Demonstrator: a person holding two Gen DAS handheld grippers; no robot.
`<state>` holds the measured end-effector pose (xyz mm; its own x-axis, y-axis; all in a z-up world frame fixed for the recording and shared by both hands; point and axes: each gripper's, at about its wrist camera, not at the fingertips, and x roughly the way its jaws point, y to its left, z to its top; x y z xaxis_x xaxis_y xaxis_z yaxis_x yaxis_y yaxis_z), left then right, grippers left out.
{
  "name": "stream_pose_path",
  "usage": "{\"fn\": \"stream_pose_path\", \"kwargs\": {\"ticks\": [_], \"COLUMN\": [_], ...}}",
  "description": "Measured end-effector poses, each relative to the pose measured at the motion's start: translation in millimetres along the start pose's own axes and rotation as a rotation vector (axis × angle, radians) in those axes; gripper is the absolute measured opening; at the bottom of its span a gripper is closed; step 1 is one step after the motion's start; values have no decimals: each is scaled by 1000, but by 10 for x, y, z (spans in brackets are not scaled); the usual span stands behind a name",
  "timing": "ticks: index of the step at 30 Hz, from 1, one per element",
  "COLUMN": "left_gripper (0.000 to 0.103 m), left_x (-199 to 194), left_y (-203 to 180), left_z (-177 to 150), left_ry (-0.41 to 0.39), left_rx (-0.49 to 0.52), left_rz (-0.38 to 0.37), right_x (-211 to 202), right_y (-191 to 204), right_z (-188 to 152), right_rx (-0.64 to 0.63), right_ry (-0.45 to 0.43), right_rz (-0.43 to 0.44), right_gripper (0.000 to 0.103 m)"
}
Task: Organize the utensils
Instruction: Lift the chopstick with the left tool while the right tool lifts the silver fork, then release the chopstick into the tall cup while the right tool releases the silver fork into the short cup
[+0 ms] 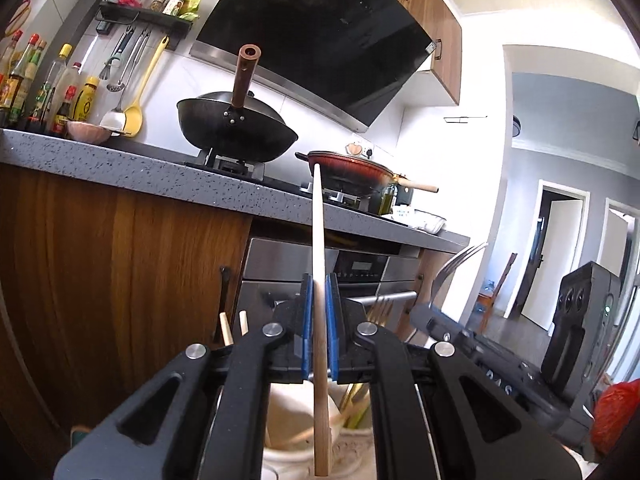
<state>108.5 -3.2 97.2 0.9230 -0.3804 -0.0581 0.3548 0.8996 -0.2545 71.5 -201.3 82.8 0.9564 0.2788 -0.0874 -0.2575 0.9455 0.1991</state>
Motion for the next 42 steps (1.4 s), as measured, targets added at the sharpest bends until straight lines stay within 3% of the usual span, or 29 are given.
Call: {"fn": "stream_pose_path", "kwargs": {"ticks": [9,16,20,36,42], "left_gripper": [6,6,14,21,30], "left_x": [166,112,45,71,51], "left_y": [-43,1,8,31,34], "left_z": [-130,-118,-99,-130,-122], "left_ry": [-56,-57,-62,-35,-38], "left_rx": [84,77,72,73,71], "left_rz": [45,53,53,56,51], "right_x": [171,224,270,609,636], "right_y": [-59,-45,2,98,95], "right_z": [-154,-211,-252,-542,-578], "right_rx": [7,7,-15,-60,-65], "right_ry": [57,91,128,275,291], "right_rz": [22,30,34,50,45], "right_gripper": [6,6,6,8,10]}}
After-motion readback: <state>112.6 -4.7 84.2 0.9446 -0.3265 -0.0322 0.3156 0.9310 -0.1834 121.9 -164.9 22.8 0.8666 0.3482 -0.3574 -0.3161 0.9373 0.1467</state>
